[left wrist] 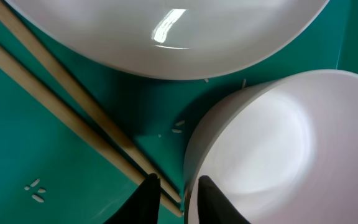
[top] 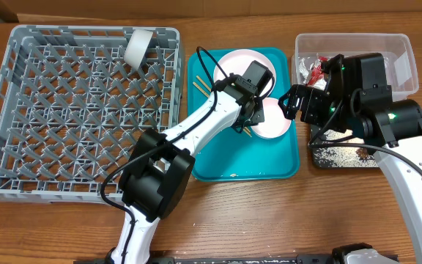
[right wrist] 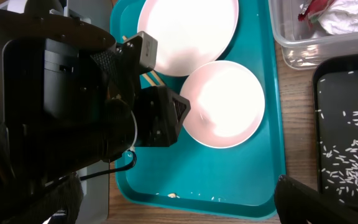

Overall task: Sort waste into correct bins and load items into the dishwasher
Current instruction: 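Reach the left gripper to the pink bowl and grasp its rim, then lift the pink bowl with the left gripper and carry it over the rack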

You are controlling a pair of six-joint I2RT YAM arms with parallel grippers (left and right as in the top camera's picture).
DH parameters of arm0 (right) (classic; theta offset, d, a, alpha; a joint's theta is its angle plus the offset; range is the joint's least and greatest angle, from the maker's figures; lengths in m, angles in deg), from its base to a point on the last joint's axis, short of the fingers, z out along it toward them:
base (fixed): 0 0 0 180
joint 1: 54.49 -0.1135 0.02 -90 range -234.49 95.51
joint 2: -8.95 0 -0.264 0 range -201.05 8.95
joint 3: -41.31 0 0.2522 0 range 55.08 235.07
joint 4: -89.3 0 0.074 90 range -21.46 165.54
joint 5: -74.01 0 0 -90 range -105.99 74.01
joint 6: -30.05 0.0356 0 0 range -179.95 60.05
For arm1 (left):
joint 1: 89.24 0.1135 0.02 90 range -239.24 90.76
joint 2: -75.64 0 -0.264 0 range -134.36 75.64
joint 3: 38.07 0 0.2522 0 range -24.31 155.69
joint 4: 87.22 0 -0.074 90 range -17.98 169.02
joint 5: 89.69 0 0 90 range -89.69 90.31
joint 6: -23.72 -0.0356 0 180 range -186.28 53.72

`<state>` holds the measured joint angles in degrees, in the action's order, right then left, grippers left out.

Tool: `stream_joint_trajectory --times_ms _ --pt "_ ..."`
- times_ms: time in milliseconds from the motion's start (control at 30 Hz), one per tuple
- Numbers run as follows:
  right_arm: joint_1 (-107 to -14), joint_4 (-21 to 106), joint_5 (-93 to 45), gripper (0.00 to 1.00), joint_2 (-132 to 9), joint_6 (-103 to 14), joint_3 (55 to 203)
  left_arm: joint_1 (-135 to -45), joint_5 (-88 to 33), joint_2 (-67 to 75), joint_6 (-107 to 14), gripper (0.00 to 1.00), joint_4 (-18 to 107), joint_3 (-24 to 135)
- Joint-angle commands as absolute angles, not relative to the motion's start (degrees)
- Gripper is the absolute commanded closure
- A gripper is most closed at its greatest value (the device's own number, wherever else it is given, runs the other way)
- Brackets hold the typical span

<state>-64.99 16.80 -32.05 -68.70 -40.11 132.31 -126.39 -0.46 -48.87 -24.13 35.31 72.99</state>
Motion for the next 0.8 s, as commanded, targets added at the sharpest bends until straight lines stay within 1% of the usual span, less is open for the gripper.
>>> stream_joint_trajectory --times_ms 0,67,133,333,467,633,767 --pt "-64.93 16.91 -31.46 0.0 -68.52 -40.26 132.28 -126.67 0.96 -49.74 -22.53 0.8 35.49 72.42" --pt "-64.93 16.91 -31.46 0.0 -68.52 -40.26 132.28 -126.67 0.96 -49.74 -22.53 0.87 35.53 72.42" --pt "-64.93 16.93 -31.46 0.0 -68.52 -40.26 132.28 -126.67 0.96 -49.74 -22.53 0.96 35.53 72.42" --pt "-64.93 16.93 -31.46 0.0 -68.52 -40.26 132.28 -126.63 0.89 -49.7 -22.56 0.96 35.58 72.92" --pt "-64.93 16.93 -31.46 0.0 -68.52 -40.26 132.28 -125.84 0.76 -48.02 -25.53 0.96 32.56 75.35" --pt "-64.93 16.93 -31.46 0.0 -68.52 -40.26 132.28 -123.57 1.0 -43.06 -30.84 0.96 27.2 78.39" --pt "-64.93 16.93 -31.46 0.0 -68.52 -40.26 132.28 -120.49 2.49 -36.63 -32.06 0.96 23.73 78.63"
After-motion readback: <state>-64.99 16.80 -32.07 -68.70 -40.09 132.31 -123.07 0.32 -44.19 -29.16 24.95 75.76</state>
